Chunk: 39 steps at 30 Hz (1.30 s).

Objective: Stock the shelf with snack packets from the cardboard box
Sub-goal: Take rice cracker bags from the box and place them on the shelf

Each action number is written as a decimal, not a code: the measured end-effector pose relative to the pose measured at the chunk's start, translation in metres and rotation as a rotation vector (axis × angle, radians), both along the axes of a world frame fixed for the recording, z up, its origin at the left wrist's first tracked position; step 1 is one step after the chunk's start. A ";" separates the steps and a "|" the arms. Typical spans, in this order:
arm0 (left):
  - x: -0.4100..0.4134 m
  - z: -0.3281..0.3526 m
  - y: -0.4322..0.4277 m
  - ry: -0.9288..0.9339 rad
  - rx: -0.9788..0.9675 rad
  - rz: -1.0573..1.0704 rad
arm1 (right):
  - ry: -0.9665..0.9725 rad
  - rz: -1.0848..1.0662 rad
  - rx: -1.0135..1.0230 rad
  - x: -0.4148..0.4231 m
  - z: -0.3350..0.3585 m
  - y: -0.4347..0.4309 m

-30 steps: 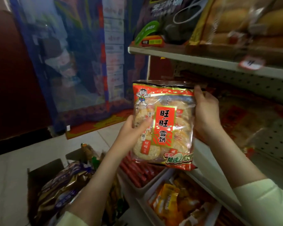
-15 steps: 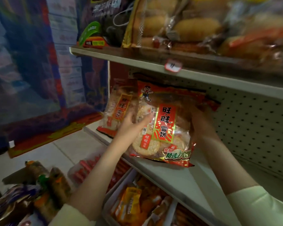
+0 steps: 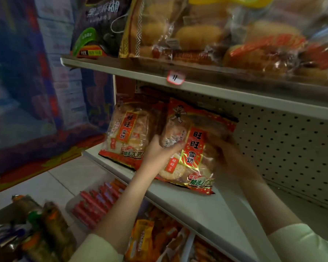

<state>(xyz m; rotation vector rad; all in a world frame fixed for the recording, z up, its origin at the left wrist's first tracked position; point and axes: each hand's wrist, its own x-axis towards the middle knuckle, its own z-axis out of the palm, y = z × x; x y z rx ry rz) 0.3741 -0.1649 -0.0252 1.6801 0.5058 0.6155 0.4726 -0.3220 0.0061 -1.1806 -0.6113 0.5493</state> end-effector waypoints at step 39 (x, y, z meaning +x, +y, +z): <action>-0.078 -0.024 0.032 0.079 0.764 0.072 | -1.263 -0.598 -0.280 -0.095 -0.065 0.087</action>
